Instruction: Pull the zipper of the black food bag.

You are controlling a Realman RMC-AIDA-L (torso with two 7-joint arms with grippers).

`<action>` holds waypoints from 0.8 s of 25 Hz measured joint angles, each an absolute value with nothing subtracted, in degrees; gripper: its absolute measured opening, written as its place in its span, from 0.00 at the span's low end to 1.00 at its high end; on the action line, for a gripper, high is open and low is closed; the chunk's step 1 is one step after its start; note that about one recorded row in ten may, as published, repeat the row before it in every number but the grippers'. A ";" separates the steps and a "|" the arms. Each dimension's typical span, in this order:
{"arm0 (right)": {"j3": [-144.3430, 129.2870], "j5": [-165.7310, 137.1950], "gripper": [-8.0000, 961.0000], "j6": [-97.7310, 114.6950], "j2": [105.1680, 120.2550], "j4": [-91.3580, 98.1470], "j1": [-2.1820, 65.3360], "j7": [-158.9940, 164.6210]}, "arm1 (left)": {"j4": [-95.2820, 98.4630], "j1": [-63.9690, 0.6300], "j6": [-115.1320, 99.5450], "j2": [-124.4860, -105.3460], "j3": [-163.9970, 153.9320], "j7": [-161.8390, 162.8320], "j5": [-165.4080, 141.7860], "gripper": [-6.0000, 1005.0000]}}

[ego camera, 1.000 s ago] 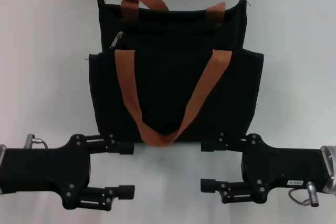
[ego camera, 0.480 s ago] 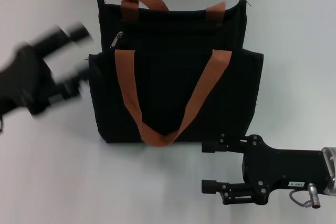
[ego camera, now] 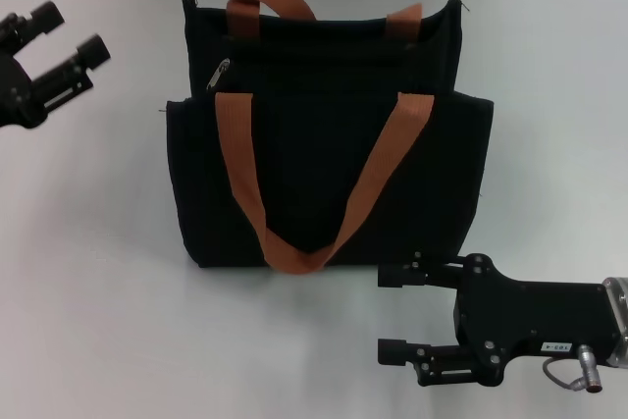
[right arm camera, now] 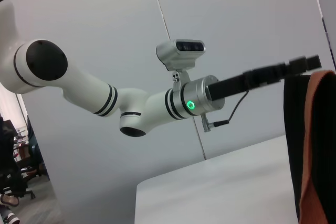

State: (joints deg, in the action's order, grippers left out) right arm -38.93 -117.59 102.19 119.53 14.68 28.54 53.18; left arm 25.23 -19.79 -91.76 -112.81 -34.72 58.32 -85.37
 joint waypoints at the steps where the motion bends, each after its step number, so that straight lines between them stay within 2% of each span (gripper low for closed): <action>1: -38.93 -117.59 0.79 102.27 119.53 14.68 28.45 53.18 | 25.27 -19.94 -91.38 -112.57 -34.72 57.64 -86.45 0.76; 5: -38.93 -117.59 0.79 102.69 119.43 14.68 28.05 53.18 | 26.35 -21.10 -91.16 -112.30 -35.75 55.92 -91.24 0.76; 20: -38.85 -117.60 0.78 102.75 119.35 14.68 27.86 53.37 | 27.43 -28.39 -87.56 -114.09 -37.71 50.96 -101.98 0.75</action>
